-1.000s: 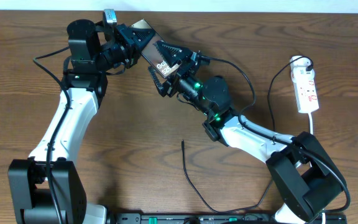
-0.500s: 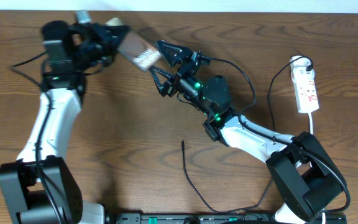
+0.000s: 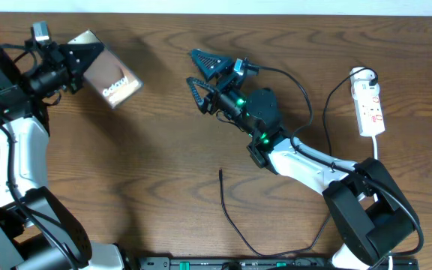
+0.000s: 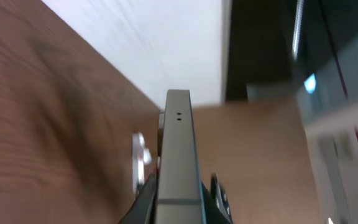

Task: Plug charger to phone and switch on socket
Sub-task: 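Open the right gripper and pull the box left with the left gripper, then lower the right gripper toward the black cable on the table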

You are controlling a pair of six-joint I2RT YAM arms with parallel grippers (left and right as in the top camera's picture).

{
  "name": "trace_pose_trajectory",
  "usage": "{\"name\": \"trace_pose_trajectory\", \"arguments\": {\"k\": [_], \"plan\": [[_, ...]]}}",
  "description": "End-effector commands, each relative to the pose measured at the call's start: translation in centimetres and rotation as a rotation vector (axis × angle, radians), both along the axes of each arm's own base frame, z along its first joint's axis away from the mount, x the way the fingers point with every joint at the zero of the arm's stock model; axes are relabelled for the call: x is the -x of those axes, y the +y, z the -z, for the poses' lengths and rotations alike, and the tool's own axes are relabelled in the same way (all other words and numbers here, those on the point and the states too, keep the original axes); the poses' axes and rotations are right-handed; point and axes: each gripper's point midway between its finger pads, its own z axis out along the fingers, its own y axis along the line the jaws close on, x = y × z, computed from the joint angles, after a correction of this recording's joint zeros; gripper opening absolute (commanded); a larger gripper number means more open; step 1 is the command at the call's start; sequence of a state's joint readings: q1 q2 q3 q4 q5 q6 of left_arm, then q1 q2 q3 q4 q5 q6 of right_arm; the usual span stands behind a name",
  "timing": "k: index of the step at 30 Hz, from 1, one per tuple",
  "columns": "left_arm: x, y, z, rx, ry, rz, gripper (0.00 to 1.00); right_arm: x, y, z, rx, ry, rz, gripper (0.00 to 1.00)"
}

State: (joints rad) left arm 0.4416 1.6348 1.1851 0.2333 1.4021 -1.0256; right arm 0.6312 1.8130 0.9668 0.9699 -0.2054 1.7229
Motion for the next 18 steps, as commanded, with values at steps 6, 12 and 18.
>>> {"name": "trace_pose_trajectory", "arguments": {"k": [6,12,18], "plan": [[2.2,-1.5,-1.0,-0.028,-0.137,0.168,0.08,-0.8,1.5,-0.6,0.348,-0.236,-0.09,0.99],[2.2,-1.5,-1.0,-0.042,-0.157,0.169,0.08,-0.8,0.9,3.2,0.707,-0.019,-0.196,0.99],[2.2,-1.5,-1.0,-0.052,-0.174,0.17,0.08,3.1,-3.2,6.8,1.002,0.262,-0.29,0.99]]}}
